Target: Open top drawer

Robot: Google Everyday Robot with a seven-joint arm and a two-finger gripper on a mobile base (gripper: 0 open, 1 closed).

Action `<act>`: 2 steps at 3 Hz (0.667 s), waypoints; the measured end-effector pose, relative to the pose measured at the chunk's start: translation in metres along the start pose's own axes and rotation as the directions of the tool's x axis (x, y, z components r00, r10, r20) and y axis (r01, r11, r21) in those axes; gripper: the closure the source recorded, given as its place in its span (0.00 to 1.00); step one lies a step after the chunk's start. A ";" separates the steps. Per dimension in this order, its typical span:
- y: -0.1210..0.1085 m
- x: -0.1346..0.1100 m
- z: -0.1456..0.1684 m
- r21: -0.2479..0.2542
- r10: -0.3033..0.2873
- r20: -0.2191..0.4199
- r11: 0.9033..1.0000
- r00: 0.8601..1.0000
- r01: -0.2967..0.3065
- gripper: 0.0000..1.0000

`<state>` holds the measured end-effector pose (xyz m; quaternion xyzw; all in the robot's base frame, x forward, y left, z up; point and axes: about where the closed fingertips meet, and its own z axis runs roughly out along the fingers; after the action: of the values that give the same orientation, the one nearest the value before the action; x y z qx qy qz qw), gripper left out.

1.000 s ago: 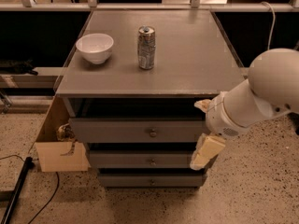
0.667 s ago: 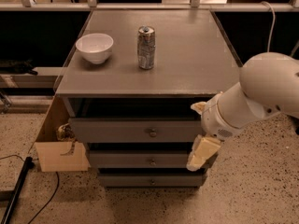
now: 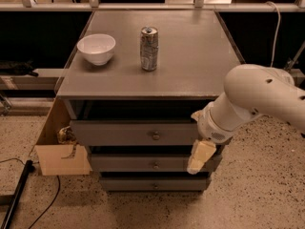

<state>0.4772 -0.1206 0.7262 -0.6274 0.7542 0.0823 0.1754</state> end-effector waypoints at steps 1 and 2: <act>-0.023 0.007 0.036 -0.023 0.006 -0.049 1.000 0.999 -0.007 0.00; -0.021 0.008 0.037 -0.018 0.003 -0.056 1.000 0.998 -0.004 0.00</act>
Offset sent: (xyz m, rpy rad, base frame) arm 0.0438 0.0023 -0.0516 -0.0569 0.0449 -0.0106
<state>0.5021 -0.1189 0.6908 -0.6295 0.7593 0.0716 0.1483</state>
